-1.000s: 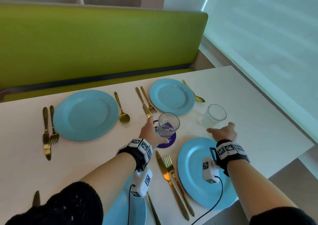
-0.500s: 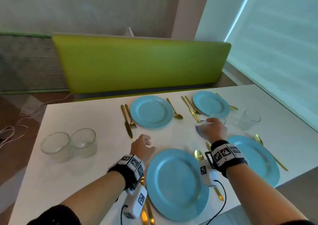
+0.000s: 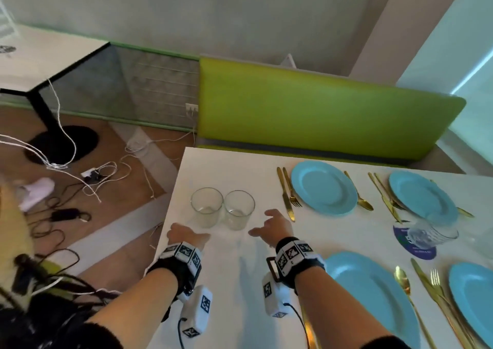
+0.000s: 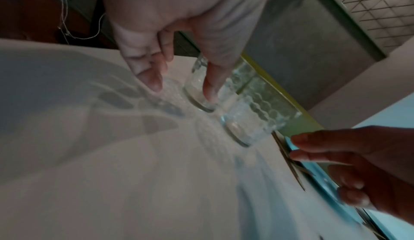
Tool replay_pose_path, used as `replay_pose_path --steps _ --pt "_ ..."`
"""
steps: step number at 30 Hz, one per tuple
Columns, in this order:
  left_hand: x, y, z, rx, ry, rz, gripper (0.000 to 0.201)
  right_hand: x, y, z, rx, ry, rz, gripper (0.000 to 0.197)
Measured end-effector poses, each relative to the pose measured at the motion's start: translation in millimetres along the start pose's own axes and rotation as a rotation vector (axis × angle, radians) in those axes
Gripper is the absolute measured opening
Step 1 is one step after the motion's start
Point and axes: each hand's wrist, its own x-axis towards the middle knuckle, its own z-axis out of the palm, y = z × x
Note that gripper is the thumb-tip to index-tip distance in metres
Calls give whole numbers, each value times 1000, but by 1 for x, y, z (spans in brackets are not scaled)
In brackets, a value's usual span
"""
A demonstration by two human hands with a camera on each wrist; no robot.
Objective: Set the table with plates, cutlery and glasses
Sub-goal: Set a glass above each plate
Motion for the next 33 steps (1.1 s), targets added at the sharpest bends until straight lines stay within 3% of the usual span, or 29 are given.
replay_pose_path --steps 6,10,15,20,25,33 --pt "34 1 -1 -151 -2 169 100 15 -8 34 35 30 -41 94" --pt "43 3 6 -161 -16 301 91 22 -9 48 68 71 -79 93" --pt "48 4 13 -201 -47 340 100 28 -10 58 113 133 -98 90" --pt "48 6 11 -144 -33 370 88 29 -9 56 96 153 -104 80" --pt "30 21 19 -123 -58 428 84 21 2 16 81 160 -72 77" --pt "-23 73 71 -45 -192 568 83 9 63 -94 93 374 58 72"
